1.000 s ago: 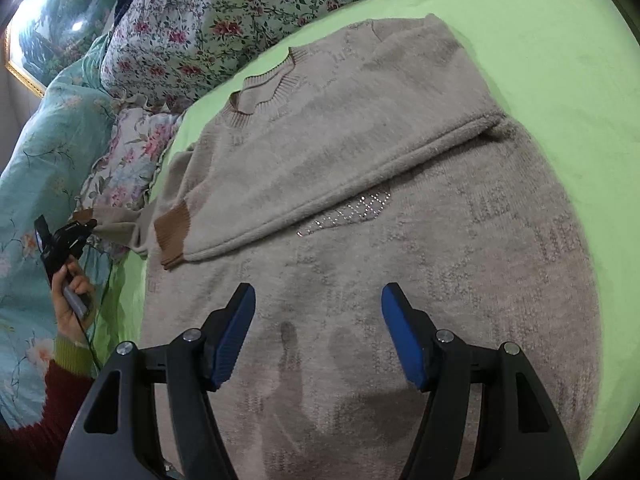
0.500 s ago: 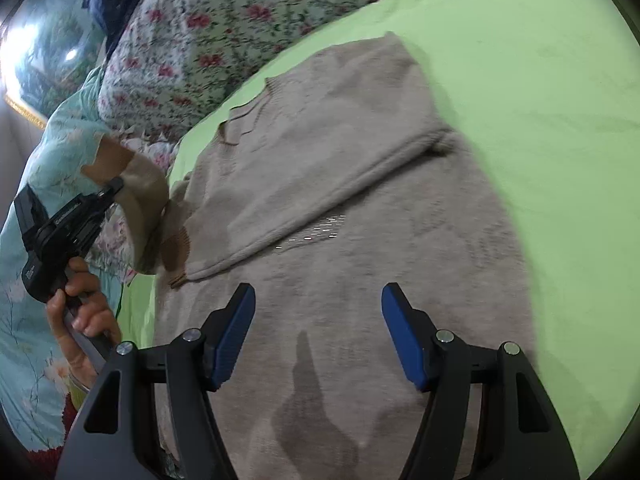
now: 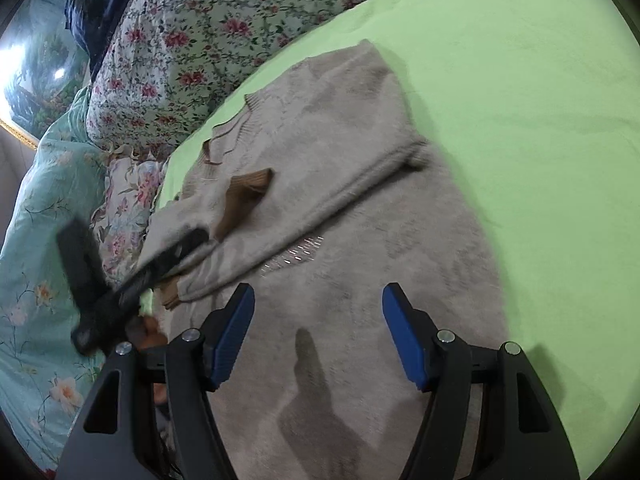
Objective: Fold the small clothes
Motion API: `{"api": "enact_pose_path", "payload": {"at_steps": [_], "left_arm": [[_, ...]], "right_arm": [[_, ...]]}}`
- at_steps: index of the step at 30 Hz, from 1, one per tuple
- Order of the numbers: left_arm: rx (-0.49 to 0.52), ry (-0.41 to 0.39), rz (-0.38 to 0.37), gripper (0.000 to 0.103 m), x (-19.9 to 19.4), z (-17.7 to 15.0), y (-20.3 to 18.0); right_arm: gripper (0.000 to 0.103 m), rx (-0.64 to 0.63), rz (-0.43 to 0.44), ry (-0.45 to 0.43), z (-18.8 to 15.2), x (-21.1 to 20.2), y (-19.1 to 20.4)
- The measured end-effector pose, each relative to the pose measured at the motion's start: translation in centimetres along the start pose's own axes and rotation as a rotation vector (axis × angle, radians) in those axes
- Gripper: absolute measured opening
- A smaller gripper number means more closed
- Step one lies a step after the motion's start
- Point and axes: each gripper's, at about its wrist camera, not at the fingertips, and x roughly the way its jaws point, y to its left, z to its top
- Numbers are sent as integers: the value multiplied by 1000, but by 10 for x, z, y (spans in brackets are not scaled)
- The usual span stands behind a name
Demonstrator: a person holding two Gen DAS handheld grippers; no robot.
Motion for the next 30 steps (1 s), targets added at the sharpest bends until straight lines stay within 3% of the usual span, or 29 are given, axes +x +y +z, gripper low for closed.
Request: {"api": "enact_pose_path", "payload": {"at_steps": [4,6,10,14,15,17,18,22,25,27,30], "left_arm": [[-16,-39,64,67,-46,-24,36],[-43,-63,150,70,-68,-31,62],[-201,-89,331,70,-92,-42,134],[-331,-37,348,70,-83,-46,186],[-343,-23,330,70,-78,-45,192],[-349,-11,320,70,-70,-41,196],[-347,-12,326,70,-67,-39,196],[-348,-15,355,66,-59,-25,198],[-319,-32,404,60,-55,-16,192],[-302,-21,447,58,-52,-17,187],[-289,-15,495,57,-53,-25,180]], "right_arm": [[71,-35,24,15,9,20,22],[72,-36,42,17,17,34,32],[72,-20,67,16,36,67,49],[74,-27,15,31,54,109,66],[72,-33,20,25,58,112,70],[37,-63,69,29,66,118,84],[5,-76,89,40,70,118,91],[6,-126,184,-55,86,75,109],[6,-120,225,-169,92,20,95],[6,-134,170,-202,89,-1,76],[6,-100,55,-160,80,3,38]]}}
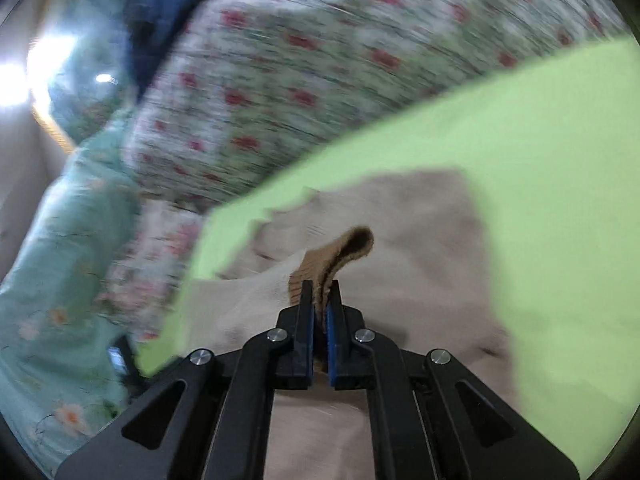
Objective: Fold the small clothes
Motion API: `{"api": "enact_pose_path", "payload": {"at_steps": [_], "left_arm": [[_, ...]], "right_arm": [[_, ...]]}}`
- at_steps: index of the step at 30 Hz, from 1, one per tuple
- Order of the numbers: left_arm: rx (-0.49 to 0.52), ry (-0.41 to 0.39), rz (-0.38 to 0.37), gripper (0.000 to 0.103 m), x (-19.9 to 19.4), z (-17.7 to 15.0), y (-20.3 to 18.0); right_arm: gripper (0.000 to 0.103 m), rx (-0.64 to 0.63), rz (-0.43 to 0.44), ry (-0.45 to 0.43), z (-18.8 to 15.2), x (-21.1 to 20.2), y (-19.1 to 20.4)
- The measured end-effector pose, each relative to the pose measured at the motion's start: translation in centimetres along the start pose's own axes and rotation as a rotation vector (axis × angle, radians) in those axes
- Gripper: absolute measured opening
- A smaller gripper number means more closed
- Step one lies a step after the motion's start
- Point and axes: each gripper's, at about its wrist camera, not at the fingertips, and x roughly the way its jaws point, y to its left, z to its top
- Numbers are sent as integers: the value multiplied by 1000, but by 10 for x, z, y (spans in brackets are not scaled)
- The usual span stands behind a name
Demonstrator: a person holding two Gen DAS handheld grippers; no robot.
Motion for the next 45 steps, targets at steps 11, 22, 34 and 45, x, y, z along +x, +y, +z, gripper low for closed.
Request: {"api": "enact_pose_path", "payload": {"at_steps": [11,22,34,45], "left_arm": [[-90,4,-34,58,-9,-17,22],[-154,-32,-94,58,-9,-27,30],[-170,-75,-123,59,-8,-31,31],[-187,-80,-180,61,-12,-33,36]], "right_arm": [[33,-12,-278,53,-20,13,-23],[80,-245,254,297,12,154,148],[91,-233,421,774,-12,318,223],[91,147,745,508,4,320,210]]}}
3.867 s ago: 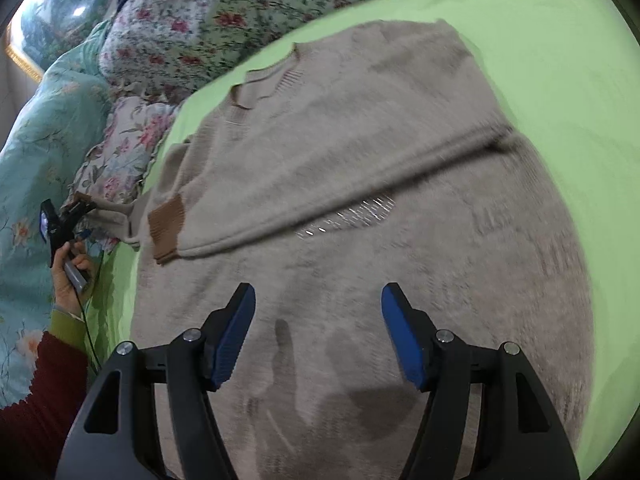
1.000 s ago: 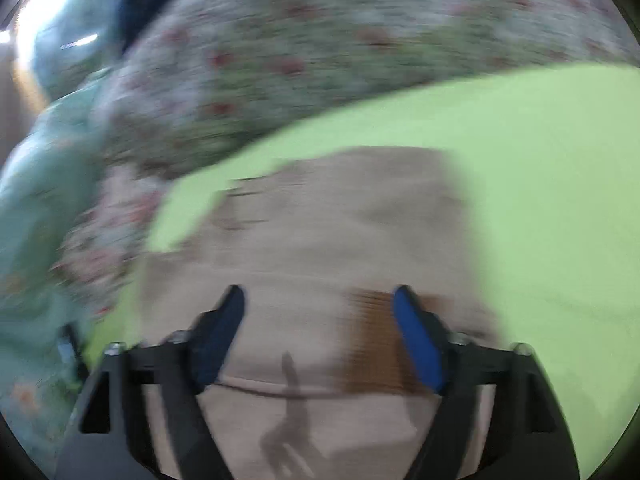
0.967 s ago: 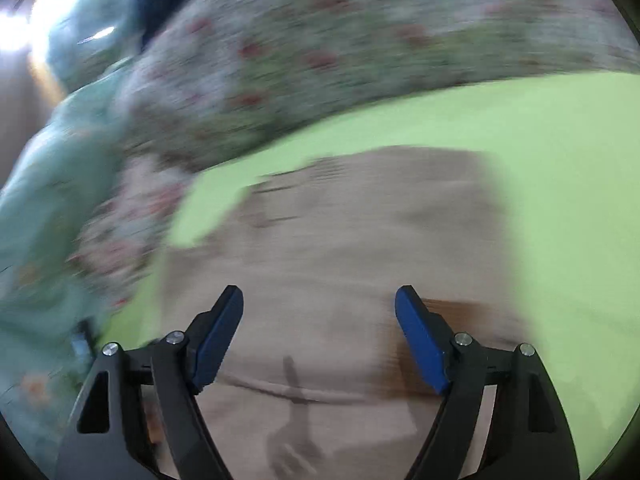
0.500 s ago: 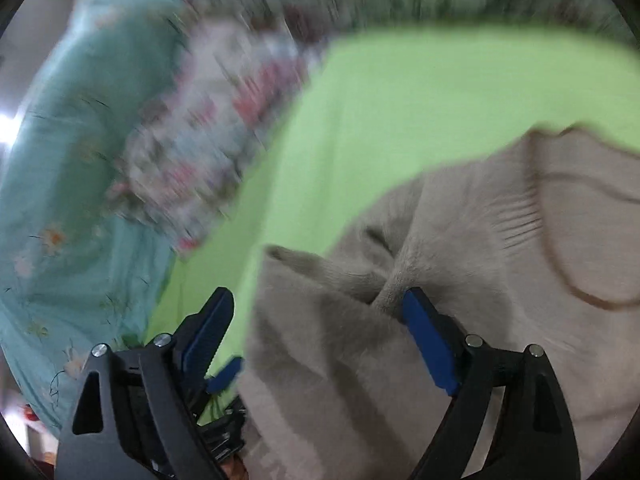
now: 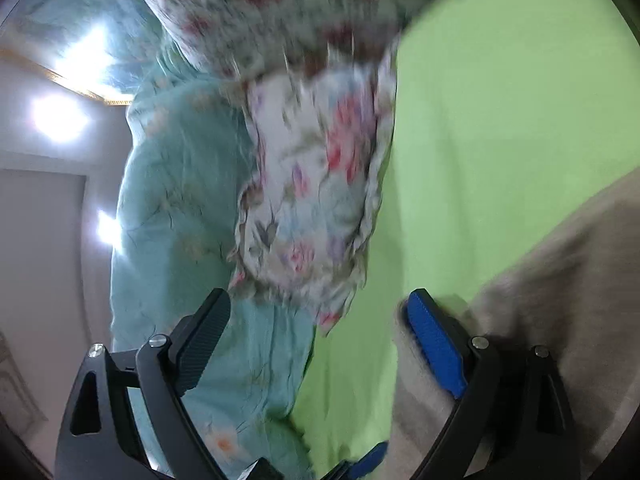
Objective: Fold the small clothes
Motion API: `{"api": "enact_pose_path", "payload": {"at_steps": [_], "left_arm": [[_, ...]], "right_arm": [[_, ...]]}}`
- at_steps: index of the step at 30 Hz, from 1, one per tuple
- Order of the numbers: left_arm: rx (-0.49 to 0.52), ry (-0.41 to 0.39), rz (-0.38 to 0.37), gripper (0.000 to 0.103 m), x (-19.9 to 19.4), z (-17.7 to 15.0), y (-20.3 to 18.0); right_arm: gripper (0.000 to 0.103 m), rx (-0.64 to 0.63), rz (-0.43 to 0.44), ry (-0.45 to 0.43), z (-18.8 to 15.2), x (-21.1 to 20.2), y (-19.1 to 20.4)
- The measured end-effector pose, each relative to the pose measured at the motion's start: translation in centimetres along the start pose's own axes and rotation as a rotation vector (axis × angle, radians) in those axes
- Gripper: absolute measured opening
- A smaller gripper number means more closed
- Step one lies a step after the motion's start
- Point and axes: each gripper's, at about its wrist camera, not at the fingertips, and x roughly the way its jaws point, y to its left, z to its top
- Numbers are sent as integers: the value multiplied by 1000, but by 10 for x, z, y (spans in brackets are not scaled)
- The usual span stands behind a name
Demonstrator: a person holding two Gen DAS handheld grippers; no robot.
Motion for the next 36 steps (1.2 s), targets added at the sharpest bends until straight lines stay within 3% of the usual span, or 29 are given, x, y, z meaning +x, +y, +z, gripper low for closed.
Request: {"api": "enact_pose_path", "payload": {"at_steps": [6,9,14,15,18,21,23,24,25,30,33,36], "left_arm": [[56,52,-104,62,-21,-2,2],[109,39,-81,64,-34,4,-1],[122,24,-37,65,-26,30,-12],[135,20,-19,65,-21,35,-17],[182,56,37,65,6,53,-34],[225,88,78,65,29,60,-45],[256,112,122,65,44,58,-49],[264,122,138,66,49,56,-50],[271,128,149,66,52,55,-50],[295,105,203,68,54,53,-51],[284,112,234,72,58,51,-50],[265,128,226,72,47,50,-47]], "right_arm": [[91,-186,-399,-110,-34,-102,34],[91,-246,-629,-226,-66,-181,35],[88,-206,-881,-446,-128,-298,25],[83,-186,-936,-479,-141,-318,19],[74,-147,-1004,-448,-161,-339,5],[69,-142,-1033,-378,-167,-333,-10],[44,-145,-1043,-319,-165,-320,-21],[12,-157,-1048,-294,-164,-314,-24],[6,-175,-1048,-283,-164,-311,-22],[5,-275,-1055,-390,-158,-327,15],[6,-259,-1148,-343,-149,-318,-4],[11,-163,-1152,-286,-150,-318,-30]]}}
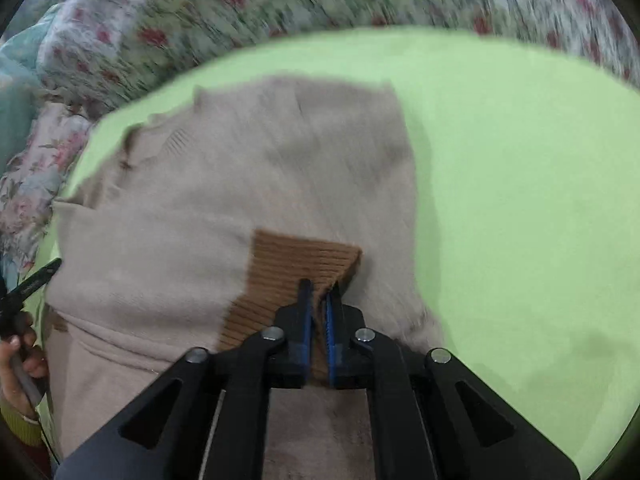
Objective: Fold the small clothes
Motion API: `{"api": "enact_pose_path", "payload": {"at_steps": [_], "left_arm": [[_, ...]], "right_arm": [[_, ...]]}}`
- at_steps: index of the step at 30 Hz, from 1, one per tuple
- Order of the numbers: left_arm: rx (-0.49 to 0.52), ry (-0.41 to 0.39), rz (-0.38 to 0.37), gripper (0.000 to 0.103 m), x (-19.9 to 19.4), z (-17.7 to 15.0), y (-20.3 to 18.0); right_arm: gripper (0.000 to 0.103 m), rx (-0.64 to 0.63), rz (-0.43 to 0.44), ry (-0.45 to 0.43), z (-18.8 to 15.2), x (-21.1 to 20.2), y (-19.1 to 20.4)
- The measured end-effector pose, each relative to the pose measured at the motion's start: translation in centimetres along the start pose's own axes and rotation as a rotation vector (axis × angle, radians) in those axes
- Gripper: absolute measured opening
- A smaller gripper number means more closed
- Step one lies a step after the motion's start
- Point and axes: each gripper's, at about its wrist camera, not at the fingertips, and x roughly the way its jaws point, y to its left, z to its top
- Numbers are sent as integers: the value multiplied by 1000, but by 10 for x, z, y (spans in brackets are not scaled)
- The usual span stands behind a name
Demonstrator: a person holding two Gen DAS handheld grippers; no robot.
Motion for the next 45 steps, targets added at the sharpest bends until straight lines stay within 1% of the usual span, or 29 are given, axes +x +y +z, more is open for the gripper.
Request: {"api": "enact_pose_path", "payload": {"at_steps": [2,3,4,6,9,11,12,14,15,17,18,20,21,22,25,26,28,31,36,37,38,39,41,42,43,44,45], "left_arm": [[0,6,-41,72,-18,-12,6],[5,8,-57,71,-27,-20,8],[11,9,-83,71,-41,-32,12],[17,11,-149,71,-61,-54,19],[40,24,-271,71,-98,-103,35],[54,39,-331,71,-114,-130,43],[58,52,-362,72,-122,-146,47],[56,96,-419,73,-131,-177,56],[46,127,-441,73,-135,-193,61],[16,158,-465,73,-141,-217,70],[-1,160,-479,73,-147,-230,75],[5,149,-496,74,-158,-245,78],[11,155,-523,74,-162,-252,77],[16,168,-566,74,-166,-261,74],[45,179,-643,74,-173,-279,66],[63,177,-666,74,-175,-285,61],[88,167,-688,74,-178,-292,55],[100,172,-749,74,-180,-299,52],[119,163,-792,63,-176,-301,55],[117,165,-805,58,-174,-299,59],[112,167,-807,49,-172,-299,60],[108,171,-806,45,-171,-299,63],[97,174,-796,25,-166,-298,68],[89,176,-798,23,-164,-298,72],[81,179,-799,14,-163,-298,74],[74,180,-797,8,-163,-298,77],[69,179,-796,8,-164,-299,80]], "right_arm": [[16,31,19,-26,-8,-14,-5],[26,46,40,-39,-14,-26,-9],[42,54,71,-50,-20,-36,-11],[57,67,162,-73,-38,-58,-17],[57,57,215,-76,-70,-85,-22],[57,68,267,-65,-93,-101,-28],[57,78,292,-63,-106,-110,-33],[57,87,311,-64,-127,-126,-40],[57,89,322,-64,-142,-136,-44],[57,93,328,-59,-159,-147,-50],[57,92,331,-54,-170,-153,-54],[57,91,336,-39,-193,-164,-60],[57,88,338,-30,-202,-167,-61],[58,83,343,-19,-211,-171,-62],[59,70,348,19,-242,-180,-69],[59,69,363,22,-250,-184,-72],[59,71,396,22,-261,-191,-75],[59,56,437,50,-270,-194,-72],[59,8,512,92,-275,-178,-51],[59,4,513,94,-274,-175,-47],[59,-5,515,93,-273,-174,-42],[59,-18,521,95,-273,-172,-38],[45,-40,505,95,-275,-171,-34],[22,-52,492,114,-277,-168,-33],[8,-52,488,139,-278,-164,-34],[8,-52,483,148,-279,-164,-35],[8,-56,481,145,-283,-167,-37]]}}
